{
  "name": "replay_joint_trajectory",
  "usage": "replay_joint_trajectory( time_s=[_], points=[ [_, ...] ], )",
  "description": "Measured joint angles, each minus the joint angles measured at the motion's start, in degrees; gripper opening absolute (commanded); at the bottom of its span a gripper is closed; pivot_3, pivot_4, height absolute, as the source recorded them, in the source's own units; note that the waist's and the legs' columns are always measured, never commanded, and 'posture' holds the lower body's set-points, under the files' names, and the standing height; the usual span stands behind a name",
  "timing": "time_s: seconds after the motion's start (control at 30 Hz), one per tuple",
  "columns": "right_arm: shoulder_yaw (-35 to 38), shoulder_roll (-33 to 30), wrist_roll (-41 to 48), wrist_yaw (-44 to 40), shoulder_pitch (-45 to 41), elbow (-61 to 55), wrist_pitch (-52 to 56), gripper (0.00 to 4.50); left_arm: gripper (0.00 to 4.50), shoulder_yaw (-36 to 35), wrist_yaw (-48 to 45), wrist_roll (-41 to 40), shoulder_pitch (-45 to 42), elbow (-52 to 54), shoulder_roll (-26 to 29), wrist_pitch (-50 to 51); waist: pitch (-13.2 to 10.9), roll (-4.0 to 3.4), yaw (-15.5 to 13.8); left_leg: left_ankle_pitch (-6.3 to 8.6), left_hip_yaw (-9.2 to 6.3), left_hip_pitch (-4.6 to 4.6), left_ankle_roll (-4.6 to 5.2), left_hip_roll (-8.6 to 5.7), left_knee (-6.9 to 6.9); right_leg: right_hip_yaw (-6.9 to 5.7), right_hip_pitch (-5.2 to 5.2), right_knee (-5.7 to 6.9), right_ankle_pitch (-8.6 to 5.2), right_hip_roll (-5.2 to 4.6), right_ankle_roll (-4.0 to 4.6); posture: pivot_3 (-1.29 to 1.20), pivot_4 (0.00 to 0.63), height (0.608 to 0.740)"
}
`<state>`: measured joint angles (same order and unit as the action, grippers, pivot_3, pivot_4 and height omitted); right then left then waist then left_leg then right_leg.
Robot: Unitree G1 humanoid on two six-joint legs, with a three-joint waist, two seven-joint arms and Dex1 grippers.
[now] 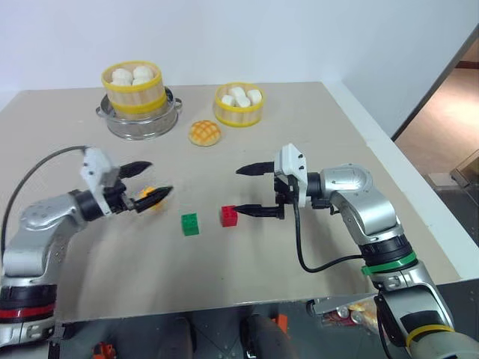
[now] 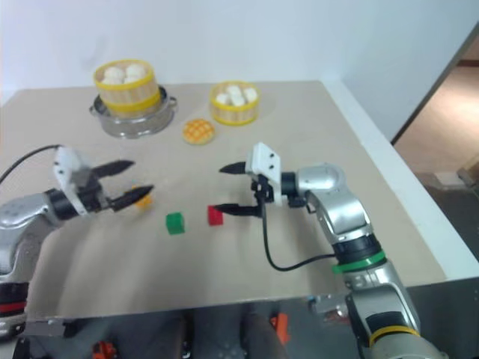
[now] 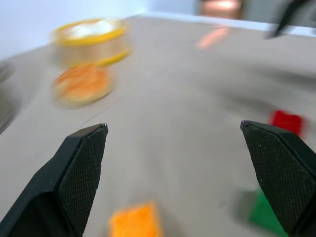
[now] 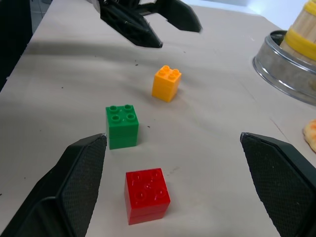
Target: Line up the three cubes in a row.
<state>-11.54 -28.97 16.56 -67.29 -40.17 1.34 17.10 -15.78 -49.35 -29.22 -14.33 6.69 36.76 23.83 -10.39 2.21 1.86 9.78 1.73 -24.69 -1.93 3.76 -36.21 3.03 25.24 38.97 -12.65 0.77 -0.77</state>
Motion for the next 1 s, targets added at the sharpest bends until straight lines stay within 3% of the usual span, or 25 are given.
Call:
replay_joint_trajectory(
  time_s=[0.23,0.7,0.73,1.0],
  points=[
    [0.0,0.7,-0.2,0.0,-0.5,1.9,-1.3,4.50,4.47,1.2,5.1,2.4,3.1,0.4,-1.4,-1.1,0.0,0.01,0.0,0.00,0.02,0.02,-0.01,-0.03,-0.02,0.02,-0.02,0.00,-0.10,-0.03,0.22,0.00,0.150,0.740],
    [0.0,1.0,-1.1,0.1,-1.9,4.1,-2.6,4.50,4.47,5.6,7.9,7.9,-0.1,-7.4,-2.3,-1.3,0.0,0.01,0.0,0.00,0.02,0.00,-0.01,-0.03,0.02,0.00,0.02,0.00,-0.01,-0.02,0.04,0.00,0.150,0.740],
    [0.0,1.0,-1.2,0.2,-1.8,4.1,-2.6,4.50,3.92,6.4,7.9,8.1,-0.8,-8.4,-2.5,-1.2,0.0,0.01,0.0,0.00,0.02,0.01,-0.01,-0.03,0.02,0.01,0.01,0.00,-0.01,-0.02,0.03,0.00,0.150,0.740],
    [0.0,1.0,-1.2,0.5,-1.7,4.1,-2.7,4.50,1.33,7.4,7.7,9.1,-3.1,-11.5,-3.7,-0.9,0.0,0.01,0.1,0.00,0.02,0.01,-0.01,-0.03,0.05,0.01,0.02,0.00,0.00,-0.01,0.02,0.00,0.150,0.740]
  ],
)
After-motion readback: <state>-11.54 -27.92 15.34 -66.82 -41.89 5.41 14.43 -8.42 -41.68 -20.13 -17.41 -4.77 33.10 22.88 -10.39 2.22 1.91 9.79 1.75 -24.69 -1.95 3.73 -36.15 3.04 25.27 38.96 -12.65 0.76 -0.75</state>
